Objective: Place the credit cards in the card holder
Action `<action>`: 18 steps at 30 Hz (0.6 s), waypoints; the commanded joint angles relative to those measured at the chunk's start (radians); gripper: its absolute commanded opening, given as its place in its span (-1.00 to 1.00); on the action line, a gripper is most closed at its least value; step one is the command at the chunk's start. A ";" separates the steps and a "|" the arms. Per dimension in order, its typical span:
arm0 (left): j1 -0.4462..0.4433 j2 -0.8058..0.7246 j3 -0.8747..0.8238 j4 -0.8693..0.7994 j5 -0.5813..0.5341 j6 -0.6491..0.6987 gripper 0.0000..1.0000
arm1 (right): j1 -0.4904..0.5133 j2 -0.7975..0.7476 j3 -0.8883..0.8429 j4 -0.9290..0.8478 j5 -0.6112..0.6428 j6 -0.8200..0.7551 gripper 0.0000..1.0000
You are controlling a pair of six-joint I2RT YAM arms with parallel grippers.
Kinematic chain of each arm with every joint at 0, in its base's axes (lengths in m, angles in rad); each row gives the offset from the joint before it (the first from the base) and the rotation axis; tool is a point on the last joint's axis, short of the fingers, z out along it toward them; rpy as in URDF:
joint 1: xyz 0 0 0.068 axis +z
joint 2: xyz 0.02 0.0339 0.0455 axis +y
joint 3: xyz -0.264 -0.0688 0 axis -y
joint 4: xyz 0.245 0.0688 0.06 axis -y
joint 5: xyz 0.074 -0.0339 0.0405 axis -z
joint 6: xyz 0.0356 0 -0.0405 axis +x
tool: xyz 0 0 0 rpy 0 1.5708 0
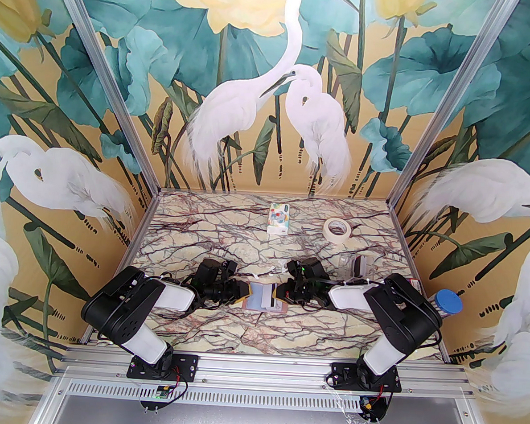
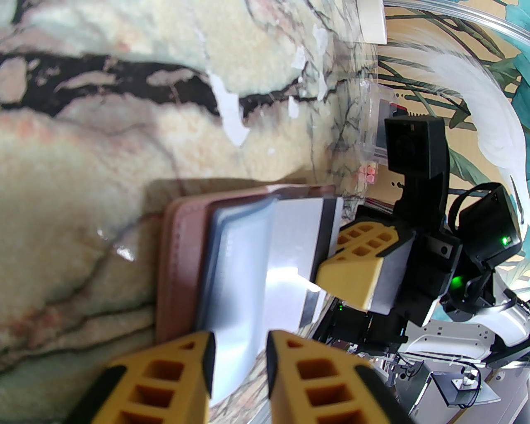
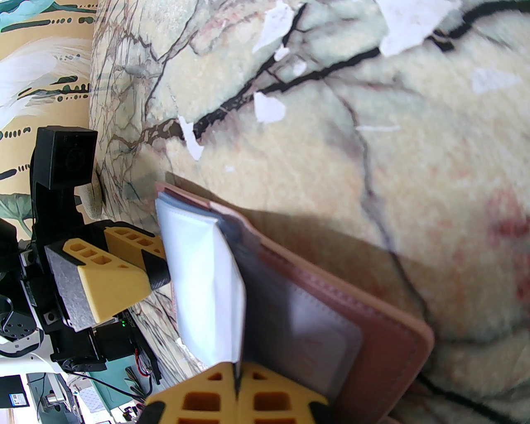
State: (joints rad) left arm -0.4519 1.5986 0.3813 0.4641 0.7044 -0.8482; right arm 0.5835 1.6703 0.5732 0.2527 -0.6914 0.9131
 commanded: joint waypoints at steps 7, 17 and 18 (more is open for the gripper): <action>-0.008 0.037 -0.017 -0.075 -0.056 0.017 -0.44 | 0.015 0.029 -0.011 0.000 0.041 0.036 -1.00; -0.011 0.041 -0.016 -0.072 -0.058 0.015 -0.44 | 0.024 -0.014 -0.031 -0.017 0.070 0.063 -1.00; -0.011 0.041 -0.016 -0.071 -0.057 0.015 -0.44 | 0.024 -0.010 -0.034 -0.015 0.070 0.067 -1.00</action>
State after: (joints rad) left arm -0.4519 1.5990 0.3813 0.4644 0.7044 -0.8486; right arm 0.5968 1.6608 0.5640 0.2668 -0.6651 0.9668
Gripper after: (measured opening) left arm 0.280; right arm 0.031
